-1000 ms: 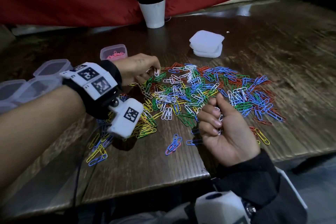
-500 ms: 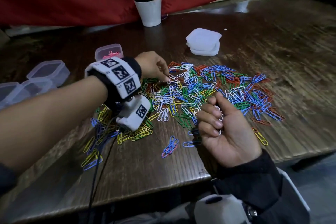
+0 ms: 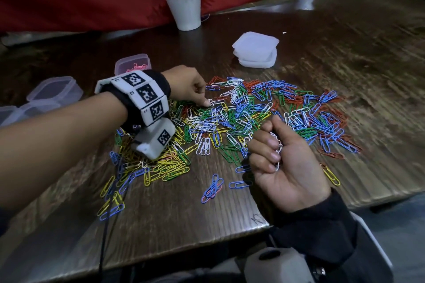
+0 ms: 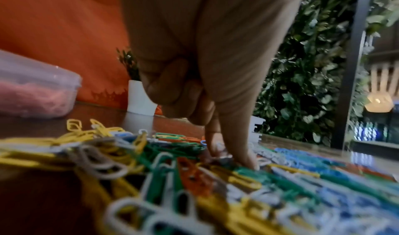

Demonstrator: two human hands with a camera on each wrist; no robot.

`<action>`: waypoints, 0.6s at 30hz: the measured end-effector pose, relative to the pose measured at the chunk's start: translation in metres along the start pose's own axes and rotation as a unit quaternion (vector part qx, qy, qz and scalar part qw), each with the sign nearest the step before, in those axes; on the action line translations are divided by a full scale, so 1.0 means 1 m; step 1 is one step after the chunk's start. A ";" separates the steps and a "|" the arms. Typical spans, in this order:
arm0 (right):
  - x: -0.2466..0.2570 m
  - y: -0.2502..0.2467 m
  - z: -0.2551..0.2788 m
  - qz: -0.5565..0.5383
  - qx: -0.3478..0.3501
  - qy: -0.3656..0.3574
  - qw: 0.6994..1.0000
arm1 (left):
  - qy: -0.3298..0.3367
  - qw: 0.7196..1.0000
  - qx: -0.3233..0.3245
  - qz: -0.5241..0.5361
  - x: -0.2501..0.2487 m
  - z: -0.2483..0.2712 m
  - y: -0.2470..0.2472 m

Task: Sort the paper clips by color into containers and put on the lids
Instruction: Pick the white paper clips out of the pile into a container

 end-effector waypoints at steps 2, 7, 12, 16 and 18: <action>-0.001 -0.001 -0.001 0.001 0.001 0.002 1.000 | 0.018 0.999 -0.023 -0.020 -0.001 0.002 -0.004; -0.002 0.001 -0.001 -0.003 0.003 -0.002 1.000 | 0.029 0.999 -0.015 -0.019 -0.003 0.005 -0.010; -0.004 0.001 0.000 0.001 -0.003 -0.003 1.000 | 0.017 1.000 -0.007 0.001 -0.008 -0.001 -0.003; -0.004 0.000 -0.001 0.001 -0.007 -0.007 1.000 | -0.046 0.991 0.056 0.111 -0.003 -0.009 0.004; -0.003 0.002 0.000 0.001 -0.006 -0.011 1.000 | -0.060 0.986 0.090 0.127 -0.002 -0.009 0.009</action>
Point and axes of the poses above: each hand's wrist, its own z-axis away from the middle knuckle, its own y-axis out of the palm, x = y × z, the point moved 6 cm from there along -z, towards the middle knuckle, and after that the axes turned 12 degrees about z, right-handed, at the moved point
